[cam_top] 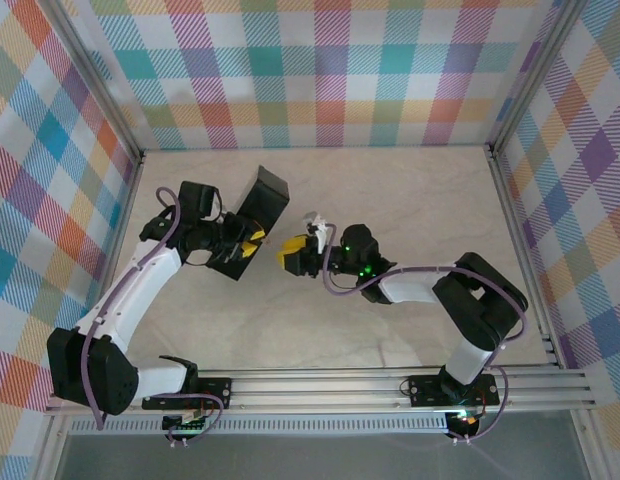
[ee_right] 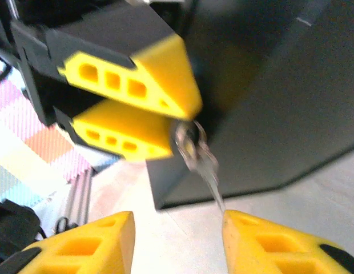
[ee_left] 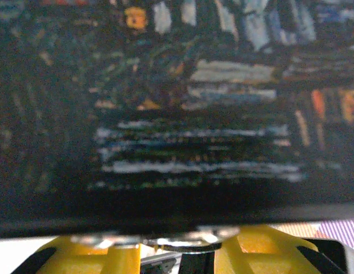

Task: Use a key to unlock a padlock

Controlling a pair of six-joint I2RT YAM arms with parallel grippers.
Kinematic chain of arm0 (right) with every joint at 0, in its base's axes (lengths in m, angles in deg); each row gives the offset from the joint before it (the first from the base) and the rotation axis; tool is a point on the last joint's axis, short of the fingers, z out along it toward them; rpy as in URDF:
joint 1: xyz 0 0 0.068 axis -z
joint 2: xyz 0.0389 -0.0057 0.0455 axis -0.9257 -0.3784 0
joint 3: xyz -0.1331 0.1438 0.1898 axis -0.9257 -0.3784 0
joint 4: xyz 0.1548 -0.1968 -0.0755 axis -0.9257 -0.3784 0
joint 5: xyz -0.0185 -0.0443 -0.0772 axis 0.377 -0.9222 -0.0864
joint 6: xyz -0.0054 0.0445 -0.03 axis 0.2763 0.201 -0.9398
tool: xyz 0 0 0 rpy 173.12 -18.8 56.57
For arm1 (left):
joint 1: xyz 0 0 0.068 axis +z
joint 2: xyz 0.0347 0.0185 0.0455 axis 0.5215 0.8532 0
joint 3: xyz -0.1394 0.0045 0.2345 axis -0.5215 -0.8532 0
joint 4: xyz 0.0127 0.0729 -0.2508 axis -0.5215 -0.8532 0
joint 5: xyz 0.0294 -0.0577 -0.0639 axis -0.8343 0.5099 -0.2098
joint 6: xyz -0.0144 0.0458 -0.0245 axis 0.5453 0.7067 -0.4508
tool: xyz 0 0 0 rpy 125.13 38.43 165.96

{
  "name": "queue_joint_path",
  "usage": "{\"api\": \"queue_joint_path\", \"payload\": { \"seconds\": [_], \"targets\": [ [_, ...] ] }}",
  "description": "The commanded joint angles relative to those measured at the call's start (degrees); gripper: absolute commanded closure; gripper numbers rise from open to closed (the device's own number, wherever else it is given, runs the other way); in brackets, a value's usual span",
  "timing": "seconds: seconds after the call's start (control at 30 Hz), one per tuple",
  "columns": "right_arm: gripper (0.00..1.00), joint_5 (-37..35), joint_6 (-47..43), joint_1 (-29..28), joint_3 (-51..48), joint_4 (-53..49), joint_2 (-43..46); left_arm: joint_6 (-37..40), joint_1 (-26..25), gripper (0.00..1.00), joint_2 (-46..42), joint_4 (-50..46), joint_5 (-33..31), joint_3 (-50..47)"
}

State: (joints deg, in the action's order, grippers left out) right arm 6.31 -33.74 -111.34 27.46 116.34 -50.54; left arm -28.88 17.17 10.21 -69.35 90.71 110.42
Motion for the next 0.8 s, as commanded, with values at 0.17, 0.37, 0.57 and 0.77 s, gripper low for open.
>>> {"api": "queue_joint_path", "payload": {
  "seconds": [0.17, 0.37, 0.57, 0.77],
  "targets": [
    [0.52, -2.43, -13.19, 2.38, 1.83, -23.40, 6.60, 4.88, 0.99, 0.83, 3.46, 0.55, 0.30, 0.38],
    [0.52, 2.04, -13.82, 2.09, 10.42, -26.45, 3.66, 6.82, 0.91, 0.83, 4.05, -0.23, 0.18, 1.31],
    [0.55, 9.96, -4.37, 2.15, 17.33, -20.01, -4.40, 6.33, 0.99, 0.83, 3.78, 1.79, 1.43, 0.50],
    [0.61, 10.12, 1.66, 2.14, 17.43, -17.51, -5.75, 5.25, 1.08, 0.83, 3.34, 2.89, 1.52, 1.11]
  ]
}}
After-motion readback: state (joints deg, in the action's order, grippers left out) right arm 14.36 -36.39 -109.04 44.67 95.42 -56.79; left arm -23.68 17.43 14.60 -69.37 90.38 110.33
